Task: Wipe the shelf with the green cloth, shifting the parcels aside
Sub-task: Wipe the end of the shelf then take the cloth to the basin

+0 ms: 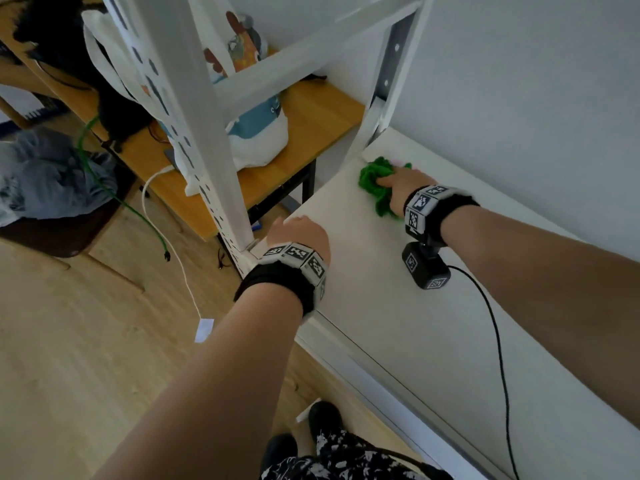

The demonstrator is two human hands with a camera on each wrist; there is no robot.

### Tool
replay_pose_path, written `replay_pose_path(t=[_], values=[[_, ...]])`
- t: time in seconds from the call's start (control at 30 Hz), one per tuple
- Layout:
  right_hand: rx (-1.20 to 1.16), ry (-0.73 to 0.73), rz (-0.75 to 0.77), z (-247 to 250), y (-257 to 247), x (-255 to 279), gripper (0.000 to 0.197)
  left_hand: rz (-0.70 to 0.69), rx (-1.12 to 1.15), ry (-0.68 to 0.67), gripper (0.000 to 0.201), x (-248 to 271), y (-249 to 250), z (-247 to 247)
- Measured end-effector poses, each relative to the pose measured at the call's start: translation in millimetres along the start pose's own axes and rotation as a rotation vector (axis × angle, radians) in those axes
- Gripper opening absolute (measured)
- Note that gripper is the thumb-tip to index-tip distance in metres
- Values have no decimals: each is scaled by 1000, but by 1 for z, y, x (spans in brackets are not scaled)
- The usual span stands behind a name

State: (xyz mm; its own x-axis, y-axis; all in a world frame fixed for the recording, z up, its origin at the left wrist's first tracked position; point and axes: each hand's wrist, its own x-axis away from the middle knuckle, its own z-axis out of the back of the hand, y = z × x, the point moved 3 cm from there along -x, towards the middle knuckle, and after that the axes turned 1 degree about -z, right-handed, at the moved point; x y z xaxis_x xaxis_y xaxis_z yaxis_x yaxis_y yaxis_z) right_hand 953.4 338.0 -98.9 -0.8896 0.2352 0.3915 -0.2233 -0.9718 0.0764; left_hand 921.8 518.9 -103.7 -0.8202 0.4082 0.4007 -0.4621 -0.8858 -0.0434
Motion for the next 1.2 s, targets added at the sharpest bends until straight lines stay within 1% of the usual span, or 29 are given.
replay_pose_path(t=[0.07, 0.1, 0.2, 0.27, 0.4, 0.47, 0.57, 0.63, 0.7, 0.77, 0.83, 0.9, 0.97, 1.03, 1.13, 1.2], values=[[3, -28, -65, -1, 6, -3, 63, -5, 4, -15, 40, 0, 2, -1], [5, -34, -56, -5, 2, -1, 60, -11, 5, -21, 42, 0, 3, -2], [40, 13, 86, -25, -16, 19, 50, -14, -12, -20, 44, -2, 4, -4], [25, 16, 161, -36, -20, 41, 52, -24, -28, -39, 45, -3, 4, -5], [-4, -55, 198, -36, -1, 68, 60, -59, 24, -29, 45, -4, -4, -11], [-24, -73, 157, -29, 16, 67, 60, -76, 28, -28, 49, -2, -6, -13], [-58, -42, -40, -14, 41, 52, 59, -95, 16, -31, 53, -1, -6, -14], [-64, -50, -137, -9, 42, 38, 58, -96, 15, -25, 52, -3, -6, -15], [-51, -39, -163, -11, 27, 31, 51, -88, 20, -37, 53, -7, -5, -16], [-29, -4, -76, -19, 1, 33, 46, -70, 32, -51, 51, -11, -6, -16], [-34, -31, 62, -30, -23, 42, 53, -69, 22, -61, 42, -13, -7, -12], [-94, -57, 129, -33, -28, 51, 61, -84, -14, -69, 35, -14, -8, -9], [-157, -24, 129, -28, -13, 49, 63, -84, -43, -51, 34, -15, -6, -7], [-168, -3, 42, -22, 11, 42, 61, -71, -28, -19, 36, -18, -5, -6], [-161, 5, -199, -14, 54, 28, 61, -88, 16, 12, 40, -30, -5, -7], [-136, -29, -318, -10, 75, 18, 62, -121, 7, 22, 38, -43, -5, -9]])
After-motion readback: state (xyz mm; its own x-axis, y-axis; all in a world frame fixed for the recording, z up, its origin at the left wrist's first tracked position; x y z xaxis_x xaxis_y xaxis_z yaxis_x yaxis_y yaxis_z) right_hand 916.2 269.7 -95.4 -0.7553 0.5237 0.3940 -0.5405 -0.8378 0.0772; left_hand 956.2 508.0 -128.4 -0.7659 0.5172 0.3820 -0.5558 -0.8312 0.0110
